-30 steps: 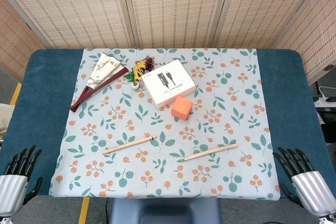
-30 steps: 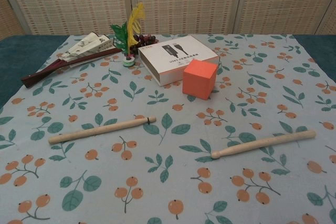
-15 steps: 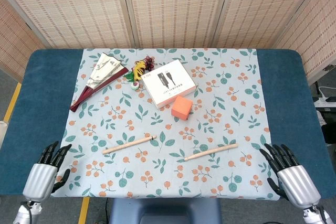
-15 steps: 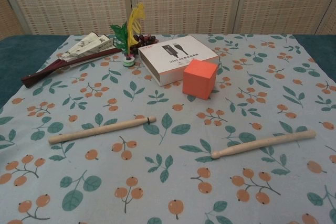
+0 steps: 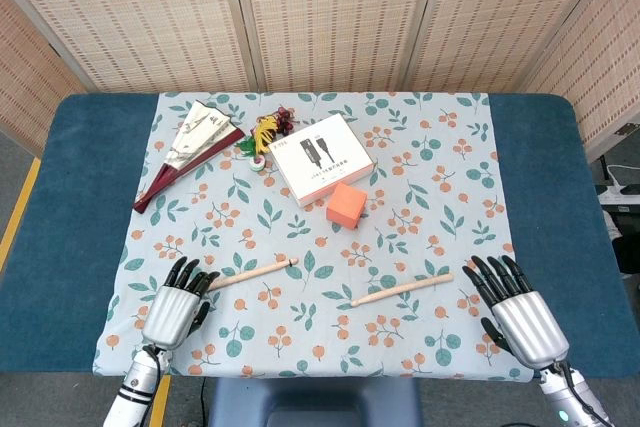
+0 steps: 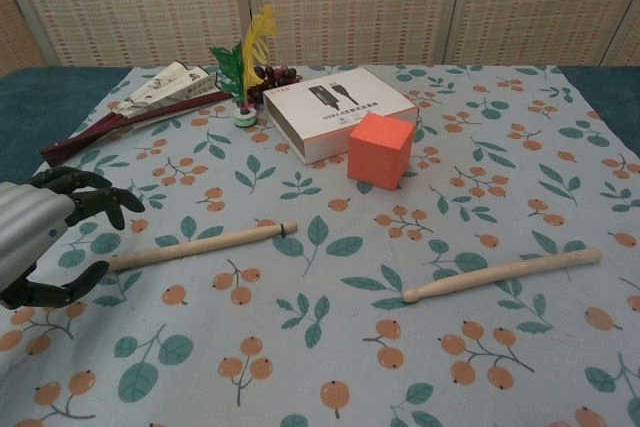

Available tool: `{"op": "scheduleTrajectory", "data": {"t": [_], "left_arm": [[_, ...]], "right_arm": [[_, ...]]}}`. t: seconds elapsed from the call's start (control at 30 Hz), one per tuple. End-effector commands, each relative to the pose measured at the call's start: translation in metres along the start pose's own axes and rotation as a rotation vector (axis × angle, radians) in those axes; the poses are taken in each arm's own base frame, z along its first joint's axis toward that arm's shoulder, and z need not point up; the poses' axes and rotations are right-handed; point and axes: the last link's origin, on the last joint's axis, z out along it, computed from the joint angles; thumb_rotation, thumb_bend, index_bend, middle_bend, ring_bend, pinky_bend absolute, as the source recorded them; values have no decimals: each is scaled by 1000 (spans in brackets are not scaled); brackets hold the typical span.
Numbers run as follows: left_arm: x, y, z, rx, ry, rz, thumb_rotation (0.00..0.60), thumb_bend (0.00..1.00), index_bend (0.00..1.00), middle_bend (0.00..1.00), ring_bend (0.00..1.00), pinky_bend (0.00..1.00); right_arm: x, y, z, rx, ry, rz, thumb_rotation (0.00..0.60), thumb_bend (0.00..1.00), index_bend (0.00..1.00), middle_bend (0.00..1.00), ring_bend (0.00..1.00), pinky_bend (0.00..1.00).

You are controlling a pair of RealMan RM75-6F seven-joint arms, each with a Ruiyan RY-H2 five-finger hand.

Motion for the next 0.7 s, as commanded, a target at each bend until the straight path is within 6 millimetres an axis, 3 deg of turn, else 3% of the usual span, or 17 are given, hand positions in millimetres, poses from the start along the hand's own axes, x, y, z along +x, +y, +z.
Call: {"op": "scheduleTrajectory", "data": {"t": [0.03, 0.3, 0.7], "left_arm": [[-10, 6, 11, 12, -17, 50, 600, 400, 257, 353, 154, 137], [-25, 16, 32, 56, -37, 95, 600, 360, 310, 408, 183, 153], [-38, 25, 41, 53, -49, 205, 600, 359, 421, 443, 206, 153]], "right_arm": [[-2, -1, 1, 1, -11, -1, 600, 303, 0, 0, 0, 0], [-10, 5, 5, -15, -50, -1, 600, 303, 0, 0, 0, 0], [-12, 14, 5, -33, -67, 1, 600, 303, 0, 0, 0, 0]]}}
